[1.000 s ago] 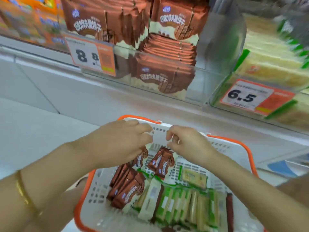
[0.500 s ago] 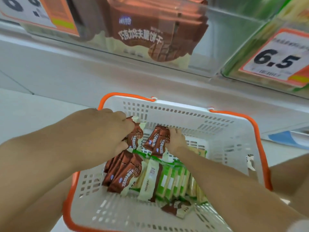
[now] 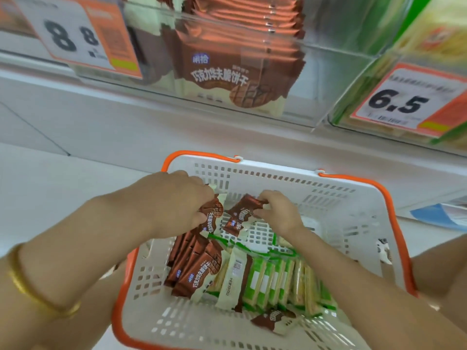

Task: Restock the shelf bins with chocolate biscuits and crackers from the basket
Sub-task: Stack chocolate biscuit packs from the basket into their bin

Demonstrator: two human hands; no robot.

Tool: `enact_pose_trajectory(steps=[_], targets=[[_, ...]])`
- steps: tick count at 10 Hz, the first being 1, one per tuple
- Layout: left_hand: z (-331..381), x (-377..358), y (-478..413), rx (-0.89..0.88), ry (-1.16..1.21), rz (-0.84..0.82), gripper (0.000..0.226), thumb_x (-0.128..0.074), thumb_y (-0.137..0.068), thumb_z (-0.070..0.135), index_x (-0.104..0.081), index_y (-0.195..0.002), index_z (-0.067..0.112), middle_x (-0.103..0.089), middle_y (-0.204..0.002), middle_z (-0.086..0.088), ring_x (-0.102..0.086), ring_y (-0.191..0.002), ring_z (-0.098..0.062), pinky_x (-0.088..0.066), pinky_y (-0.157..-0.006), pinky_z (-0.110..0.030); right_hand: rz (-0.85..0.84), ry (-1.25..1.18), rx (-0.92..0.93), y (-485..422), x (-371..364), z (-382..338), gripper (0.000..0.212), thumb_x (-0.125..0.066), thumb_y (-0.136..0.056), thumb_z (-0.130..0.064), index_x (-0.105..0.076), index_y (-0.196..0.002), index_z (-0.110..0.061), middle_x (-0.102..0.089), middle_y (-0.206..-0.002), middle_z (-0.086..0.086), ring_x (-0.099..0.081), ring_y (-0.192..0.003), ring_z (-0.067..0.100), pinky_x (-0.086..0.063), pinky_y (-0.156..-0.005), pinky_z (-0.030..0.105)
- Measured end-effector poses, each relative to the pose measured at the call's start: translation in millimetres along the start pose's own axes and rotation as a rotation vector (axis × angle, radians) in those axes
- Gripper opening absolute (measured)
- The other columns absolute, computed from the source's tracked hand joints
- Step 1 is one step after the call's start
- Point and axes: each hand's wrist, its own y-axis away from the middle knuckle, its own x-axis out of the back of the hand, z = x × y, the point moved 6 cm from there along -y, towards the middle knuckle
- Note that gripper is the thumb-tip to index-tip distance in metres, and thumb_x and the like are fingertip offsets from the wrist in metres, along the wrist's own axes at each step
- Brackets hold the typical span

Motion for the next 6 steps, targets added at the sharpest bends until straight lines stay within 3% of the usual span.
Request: enact_pose_trajectory(steps=[1, 2, 3, 4, 5, 6], targets=[[14, 32, 16, 0.060, 0.077, -0.019, 0.049, -0.050, -0.091, 0.046, -0.041, -0.133, 0.022, -0.048, -0.132, -0.001, -0.047, -0.117, -0.024, -0.045, -0.094, -0.040, -0.029, -0.637, -0.026, 32, 34, -28, 0.016, -0.066, -0.087, -0.009, -0.060, -0.102, -0.007, -0.064, -0.105, 0.006, -0.065, -0.090, 0.022, -0.055, -0.077, 0.034], [27, 63, 28, 0.053, 0.305, 0.043, 0.040, -0.058, -0.092, 0.036, -0.049, -0.123, 0.013, -0.056, -0.118, -0.004, -0.054, -0.101, -0.019, -0.046, -0.080, -0.027, -0.167, -1.105, 0.030, 68, 63, -59, 0.028, -0.063, -0.087, -0.002, -0.058, -0.114, -0.004, -0.068, -0.109, 0.008, -0.070, -0.093, 0.025, -0.058, -0.081, 0.035], [27, 88, 44, 0.016, 0.481, 0.164, 0.020, -0.063, -0.089, 0.026, -0.055, -0.105, 0.016, -0.060, -0.097, -0.001, -0.060, -0.081, -0.018, -0.050, -0.069, -0.030, -0.181, -1.144, 0.100, 93, 92, -85, 0.031, -0.064, -0.083, -0.002, -0.058, -0.113, -0.007, -0.069, -0.105, 0.004, -0.071, -0.091, 0.026, -0.059, -0.078, 0.035], [26, 109, 59, -0.033, 0.489, 0.231, 0.013, -0.063, -0.089, 0.023, -0.059, -0.100, 0.017, -0.061, -0.087, 0.002, -0.062, -0.076, -0.015, -0.052, -0.067, -0.033, 0.054, -0.852, 0.238, 108, 138, -100, 0.038, -0.073, -0.079, -0.007, -0.057, -0.110, -0.024, -0.062, -0.111, -0.002, -0.069, -0.088, 0.016, -0.054, -0.074, 0.028], [29, 130, 73, -0.072, 0.472, 0.346, 0.010, -0.064, -0.089, 0.021, -0.061, -0.099, 0.020, -0.061, -0.084, 0.004, -0.057, -0.071, -0.004, -0.046, -0.059, -0.020, 0.331, -0.154, 0.556, 132, 195, -139, 0.051, -0.075, -0.078, -0.026, -0.053, -0.123, -0.034, -0.057, -0.118, -0.012, -0.055, -0.104, 0.006, -0.043, -0.090, 0.025], [31, 155, 83, -0.105, 0.526, 0.538, 0.013, -0.070, -0.083, 0.019, -0.065, -0.093, 0.023, -0.062, -0.080, 0.006, -0.057, -0.075, 0.000, -0.043, -0.060, -0.016, 0.342, 0.494, 0.676, 137, 215, -186, 0.040, -0.066, -0.082, -0.045, -0.060, -0.118, -0.031, -0.063, -0.112, -0.011, -0.055, -0.106, 0.014, -0.045, -0.088, 0.037]])
